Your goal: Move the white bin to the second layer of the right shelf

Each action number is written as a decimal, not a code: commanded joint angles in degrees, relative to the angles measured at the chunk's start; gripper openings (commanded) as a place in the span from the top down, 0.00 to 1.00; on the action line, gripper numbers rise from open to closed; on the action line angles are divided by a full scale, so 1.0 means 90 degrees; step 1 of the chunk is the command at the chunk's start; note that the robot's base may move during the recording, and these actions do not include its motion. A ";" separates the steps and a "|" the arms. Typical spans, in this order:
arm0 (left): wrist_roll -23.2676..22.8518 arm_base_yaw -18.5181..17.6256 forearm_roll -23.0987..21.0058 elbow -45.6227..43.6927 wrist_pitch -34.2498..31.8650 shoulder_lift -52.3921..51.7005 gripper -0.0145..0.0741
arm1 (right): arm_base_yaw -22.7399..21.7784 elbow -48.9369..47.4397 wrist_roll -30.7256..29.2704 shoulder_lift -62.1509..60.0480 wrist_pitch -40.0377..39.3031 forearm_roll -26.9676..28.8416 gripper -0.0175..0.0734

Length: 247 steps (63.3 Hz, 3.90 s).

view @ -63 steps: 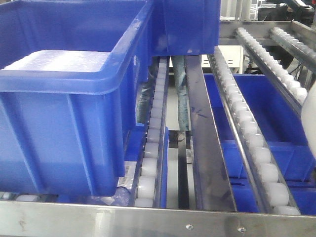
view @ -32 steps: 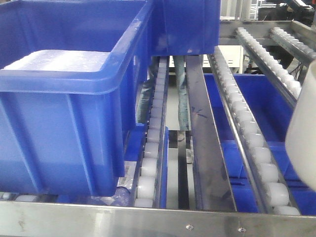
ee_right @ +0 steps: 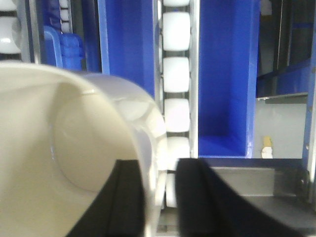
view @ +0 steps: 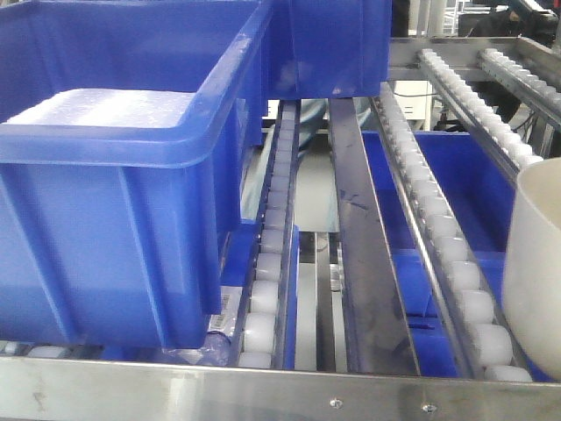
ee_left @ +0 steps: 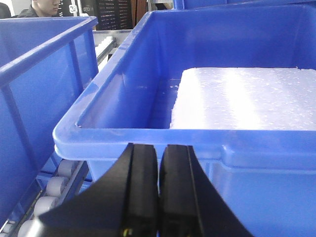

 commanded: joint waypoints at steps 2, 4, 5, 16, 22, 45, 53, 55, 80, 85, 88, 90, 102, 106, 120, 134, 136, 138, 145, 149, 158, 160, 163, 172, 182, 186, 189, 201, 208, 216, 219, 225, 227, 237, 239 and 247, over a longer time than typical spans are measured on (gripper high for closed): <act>-0.0017 -0.0012 -0.0038 0.0234 -0.0537 -0.0084 0.74 | -0.0027 -0.0194 -0.0041 -0.0162 -0.0274 0.0055 0.38; -0.0017 -0.0012 -0.0038 0.0234 -0.0537 -0.0084 0.74 | -0.0027 -0.0194 -0.0041 -0.0181 -0.0268 0.0055 0.39; -0.0017 -0.0012 -0.0038 0.0234 -0.0537 -0.0084 0.74 | -0.0027 -0.0194 -0.0041 -0.0198 -0.0268 0.0055 0.39; -0.0017 -0.0012 -0.0038 0.0234 -0.0537 -0.0084 0.74 | -0.0027 -0.0206 -0.0041 -0.0586 -0.0163 0.0055 0.39; -0.0017 -0.0012 -0.0038 0.0234 -0.0537 -0.0084 0.74 | -0.0027 -0.0206 -0.0041 -0.0948 -0.0007 0.0055 0.39; -0.0017 -0.0012 -0.0038 0.0234 -0.0537 -0.0084 0.74 | -0.0027 0.0200 -0.0041 -0.2752 -0.0255 0.0047 0.51; -0.0017 -0.0012 -0.0038 0.0234 -0.0537 -0.0084 0.74 | -0.0027 0.0668 -0.0041 -0.3474 -0.0390 0.0052 0.70; -0.0017 -0.0012 -0.0038 0.0234 -0.0537 -0.0084 0.74 | -0.0027 0.0753 -0.0041 -0.3622 -0.0383 0.0052 0.75; -0.0017 -0.0012 -0.0038 0.0234 -0.0537 -0.0084 0.74 | -0.0027 0.1801 -0.0041 -0.5678 -0.0524 0.0047 0.74; -0.0017 -0.0012 -0.0038 0.0234 -0.0537 -0.0084 0.74 | -0.0027 0.1801 -0.0041 -0.5699 -0.0450 0.0047 0.74; -0.0017 -0.0012 -0.0038 0.0234 -0.0537 -0.0084 0.74 | -0.0027 0.1801 -0.0041 -0.5691 -0.0435 0.0047 0.74; -0.0017 -0.0012 -0.0038 0.0234 -0.0537 -0.0084 0.74 | -0.0027 0.1801 -0.0041 -0.5691 -0.0435 0.0047 0.74; -0.0017 -0.0012 -0.0038 0.0234 -0.0537 -0.0084 0.74 | -0.0027 0.1801 -0.0041 -0.5691 -0.0435 0.0047 0.74; -0.0017 -0.0012 -0.0038 0.0234 -0.0537 -0.0084 0.74 | -0.0027 0.1801 -0.0041 -0.5691 -0.0448 0.0047 0.74; -0.0017 -0.0012 -0.0038 0.0234 -0.0537 -0.0084 0.74 | 0.0034 0.2295 -0.0041 -0.5700 -0.2475 -0.0052 0.74; -0.0017 -0.0012 -0.0038 0.0234 -0.0537 -0.0084 0.74 | 0.0607 0.3830 -0.0041 -0.6358 -0.5479 -0.0069 0.74; -0.0017 -0.0012 -0.0038 0.0234 -0.0537 -0.0084 0.74 | 0.0627 0.4037 -0.0041 -0.6511 -0.5607 -0.0069 0.74; -0.0017 -0.0012 -0.0038 0.0234 -0.0537 -0.0084 0.74 | 0.0626 0.4224 -0.0041 -0.6668 -0.5632 -0.0069 0.74; -0.0017 -0.0012 -0.0038 0.0234 -0.0537 -0.0084 0.74 | 0.0626 0.4760 -0.0041 -0.7249 -0.5612 -0.0209 0.74; -0.0017 -0.0012 -0.0038 0.0234 -0.0537 -0.0084 0.74 | 0.0626 0.5015 -0.0041 -0.7592 -0.5612 -0.0296 0.74; -0.0017 -0.0012 -0.0038 0.0234 -0.0537 -0.0084 0.74 | 0.0626 0.5081 -0.0041 -0.7944 -0.4944 -0.0327 0.74; -0.0017 -0.0012 -0.0038 0.0234 -0.0537 -0.0084 0.74 | 0.0626 0.5081 -0.0041 -0.7960 -0.4799 -0.0327 0.74; -0.0017 -0.0012 -0.0038 0.0234 -0.0537 -0.0084 0.74 | 0.0626 0.5081 -0.0041 -0.7960 -0.4735 -0.0327 0.74; -0.0017 -0.0012 -0.0038 0.0234 -0.0537 -0.0084 0.74 | 0.0626 0.5081 -0.0041 -0.7960 -0.4801 -0.0333 0.74; -0.0017 -0.0012 -0.0038 0.0234 -0.0537 -0.0084 0.74 | 0.0626 0.5081 -0.0041 -0.7960 -0.4808 -0.0333 0.74; -0.0017 -0.0012 -0.0038 0.0234 -0.0537 -0.0084 0.74 | 0.0626 0.5081 -0.0041 -0.7960 -0.4808 -0.0333 0.74; -0.0017 -0.0012 -0.0038 0.0234 -0.0537 -0.0084 0.74 | 0.0626 0.5081 -0.0041 -0.7960 -0.4803 -0.0333 0.74; -0.0017 -0.0012 -0.0038 0.0234 -0.0537 -0.0084 0.74 | 0.0626 0.5081 -0.0041 -0.7960 -0.4803 -0.0333 0.74; -0.0017 -0.0012 -0.0038 0.0234 -0.0537 -0.0084 0.74 | 0.0626 0.5081 -0.0041 -0.7960 -0.4803 -0.0333 0.74; -0.0017 -0.0012 -0.0038 0.0234 -0.0537 -0.0084 0.74 | 0.0626 0.5081 -0.0041 -0.7960 -0.4803 -0.0333 0.74; -0.0017 -0.0012 -0.0038 0.0234 -0.0537 -0.0084 0.74 | 0.0626 0.5081 -0.0041 -0.7960 -0.4803 -0.0333 0.74; -0.0017 -0.0012 -0.0038 0.0234 -0.0537 -0.0084 0.74 | 0.0626 0.5081 -0.0041 -0.7960 -0.4803 -0.0333 0.74; -0.0017 -0.0012 -0.0038 0.0234 -0.0537 -0.0084 0.74 | 0.0626 0.5081 -0.0041 -0.7960 -0.4803 -0.0333 0.74; -0.0017 -0.0012 -0.0038 0.0234 -0.0537 -0.0084 0.74 | 0.0626 0.5081 -0.0041 -0.7960 -0.4803 -0.0333 0.74; -0.0017 -0.0012 -0.0038 0.0234 -0.0537 -0.0084 0.74 | 0.0626 0.5081 -0.0041 -0.7960 -0.4803 -0.0333 0.74; -0.0017 -0.0012 -0.0038 0.0234 -0.0537 -0.0084 0.74 | 0.0626 0.5081 -0.0041 -0.7960 -0.4803 -0.0333 0.74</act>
